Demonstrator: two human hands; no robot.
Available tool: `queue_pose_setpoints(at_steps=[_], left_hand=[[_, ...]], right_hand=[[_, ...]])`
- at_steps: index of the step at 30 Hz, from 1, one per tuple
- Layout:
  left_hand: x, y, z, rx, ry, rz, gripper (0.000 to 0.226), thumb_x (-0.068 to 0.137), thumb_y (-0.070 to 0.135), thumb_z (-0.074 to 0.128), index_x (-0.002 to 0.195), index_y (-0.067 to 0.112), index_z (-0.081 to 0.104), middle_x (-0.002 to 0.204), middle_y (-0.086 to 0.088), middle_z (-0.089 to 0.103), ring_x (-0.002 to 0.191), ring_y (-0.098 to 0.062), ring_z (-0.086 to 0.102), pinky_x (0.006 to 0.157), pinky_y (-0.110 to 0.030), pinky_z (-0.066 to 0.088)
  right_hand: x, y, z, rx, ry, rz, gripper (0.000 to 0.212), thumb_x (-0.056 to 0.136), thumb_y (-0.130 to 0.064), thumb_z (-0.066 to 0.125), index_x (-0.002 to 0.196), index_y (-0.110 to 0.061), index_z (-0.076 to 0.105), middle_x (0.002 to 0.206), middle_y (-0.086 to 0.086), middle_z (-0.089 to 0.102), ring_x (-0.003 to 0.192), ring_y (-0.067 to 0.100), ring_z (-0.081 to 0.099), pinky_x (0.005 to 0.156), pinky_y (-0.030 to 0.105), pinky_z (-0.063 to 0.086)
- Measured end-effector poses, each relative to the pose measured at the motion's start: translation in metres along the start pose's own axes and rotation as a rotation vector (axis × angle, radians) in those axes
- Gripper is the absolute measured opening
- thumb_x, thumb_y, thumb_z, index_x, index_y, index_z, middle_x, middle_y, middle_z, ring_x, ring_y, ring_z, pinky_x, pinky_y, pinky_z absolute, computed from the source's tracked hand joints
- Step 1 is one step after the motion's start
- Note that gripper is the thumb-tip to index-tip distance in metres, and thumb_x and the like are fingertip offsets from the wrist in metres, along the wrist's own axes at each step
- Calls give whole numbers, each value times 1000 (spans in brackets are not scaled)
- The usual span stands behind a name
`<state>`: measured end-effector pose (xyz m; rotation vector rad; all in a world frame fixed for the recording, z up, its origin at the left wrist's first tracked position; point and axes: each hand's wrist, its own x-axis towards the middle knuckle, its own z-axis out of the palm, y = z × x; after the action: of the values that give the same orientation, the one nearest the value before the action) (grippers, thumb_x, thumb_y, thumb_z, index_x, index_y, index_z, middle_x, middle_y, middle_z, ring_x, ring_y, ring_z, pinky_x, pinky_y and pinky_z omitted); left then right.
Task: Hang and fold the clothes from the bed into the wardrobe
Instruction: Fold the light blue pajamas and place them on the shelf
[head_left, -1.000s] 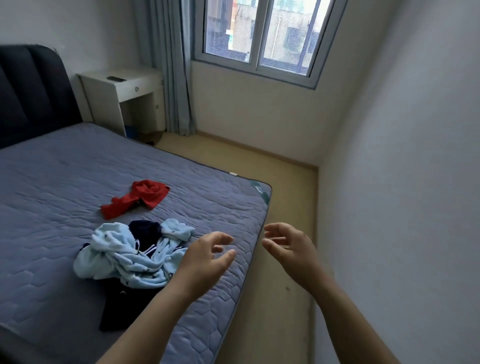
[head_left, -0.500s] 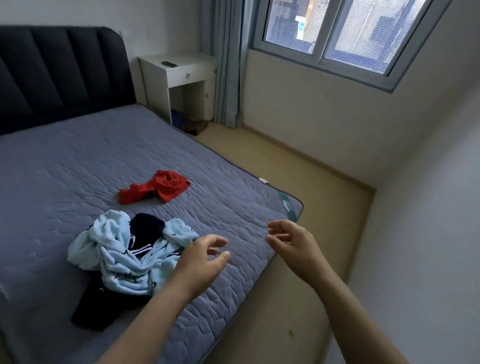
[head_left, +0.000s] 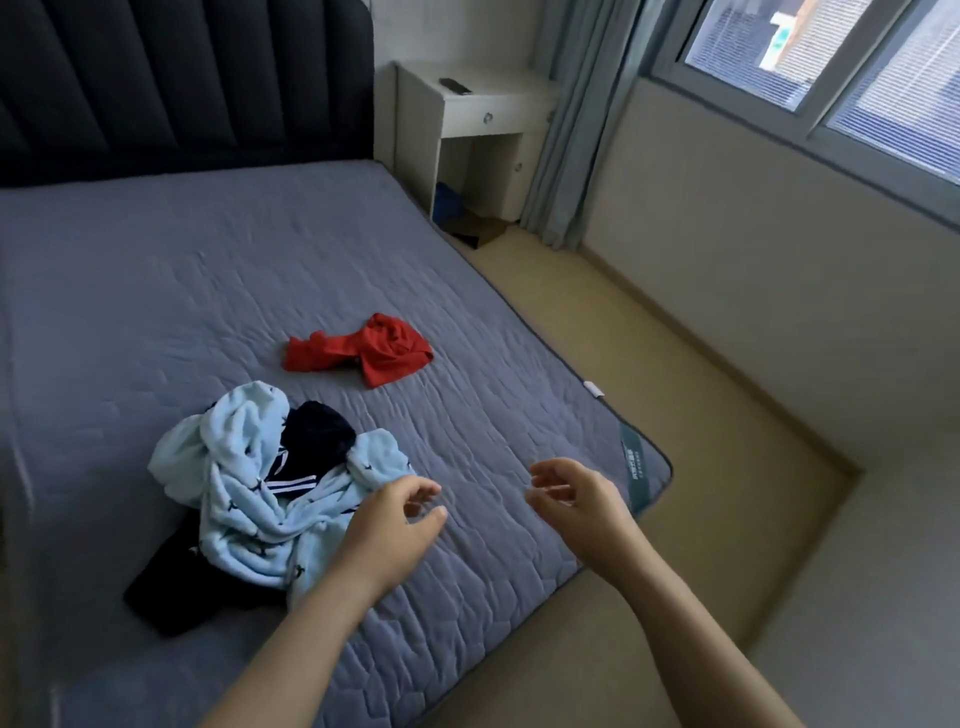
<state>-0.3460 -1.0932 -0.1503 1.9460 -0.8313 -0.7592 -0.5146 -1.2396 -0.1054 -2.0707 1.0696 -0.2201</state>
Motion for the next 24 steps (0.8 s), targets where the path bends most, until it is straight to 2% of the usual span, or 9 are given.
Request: queue_pose_setpoints(at_steps=[4, 8, 13, 20, 24], left_hand=[[33, -15, -2, -2, 13, -63, 19, 86, 23, 66, 105, 22, 65, 101, 10, 66, 96, -7, 61, 88, -27, 49], [48, -39, -5, -5, 55, -153, 19, 85, 22, 66, 104, 20, 66, 100, 10, 66, 95, -6, 62, 83, -18, 47], [61, -72, -11, -23, 130, -298, 13, 85, 19, 66, 96, 26, 63, 100, 11, 66, 94, -7, 62, 91, -32, 50], [88, -123, 2, -47, 284, -463, 15, 84, 16, 67, 99, 21, 64, 99, 9, 66, 91, -7, 63, 83, -23, 47], [101, -154, 24, -83, 382, -584, 18, 82, 11, 67, 96, 23, 63, 95, 8, 66, 91, -11, 64, 81, -26, 49]], right_hand=[[45, 3, 9, -20, -56, -8, 28, 91, -31, 63, 118, -27, 60, 103, -16, 61, 92, -4, 58, 72, 8, 43], [78, 12, 32, -43, -175, 1, 30, 91, -29, 63, 120, -24, 60, 106, -14, 61, 95, -2, 57, 75, 10, 45], [126, 21, 63, -99, -303, -9, 32, 92, -30, 61, 123, -21, 59, 111, -9, 61, 98, 2, 57, 82, 19, 48], [209, 38, 113, -202, -476, -91, 33, 92, -29, 61, 124, -22, 59, 118, -5, 61, 99, 7, 57, 83, 22, 46], [248, 53, 146, -258, -606, -138, 33, 91, -30, 60, 123, -23, 58, 117, -5, 60, 100, 9, 58, 86, 26, 49]])
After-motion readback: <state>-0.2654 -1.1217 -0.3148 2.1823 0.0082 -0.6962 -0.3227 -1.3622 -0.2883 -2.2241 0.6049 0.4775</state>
